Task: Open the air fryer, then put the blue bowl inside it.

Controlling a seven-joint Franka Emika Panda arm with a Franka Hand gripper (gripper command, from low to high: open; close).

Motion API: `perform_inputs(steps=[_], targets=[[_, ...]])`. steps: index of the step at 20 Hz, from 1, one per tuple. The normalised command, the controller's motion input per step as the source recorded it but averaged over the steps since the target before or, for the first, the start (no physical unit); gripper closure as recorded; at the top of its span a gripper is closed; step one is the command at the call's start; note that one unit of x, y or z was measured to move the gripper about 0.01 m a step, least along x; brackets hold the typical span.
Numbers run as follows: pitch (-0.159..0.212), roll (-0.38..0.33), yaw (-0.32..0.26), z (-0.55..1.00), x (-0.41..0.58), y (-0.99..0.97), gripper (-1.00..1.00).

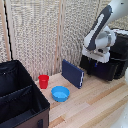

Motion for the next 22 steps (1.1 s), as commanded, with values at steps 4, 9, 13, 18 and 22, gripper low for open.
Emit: perform_inputs(steps=[4, 9, 13, 18, 22], targets=[[-0.1, -0.013, -0.099, -0.3, 0.104, 0.66, 1.0], [-0.063, -0.013, -0.104, -0.18, 0.254, 0.25, -1.0], [-0.013, -0.005, -0.034, -0.06, -0.006, 0.09, -1.0], [0.053, -0.081, 0.004, 0.21, 0.043, 0.13, -1.0], [0.158, -0.071, 0.0, 0.55, 0.012, 0.1, -1.0]])
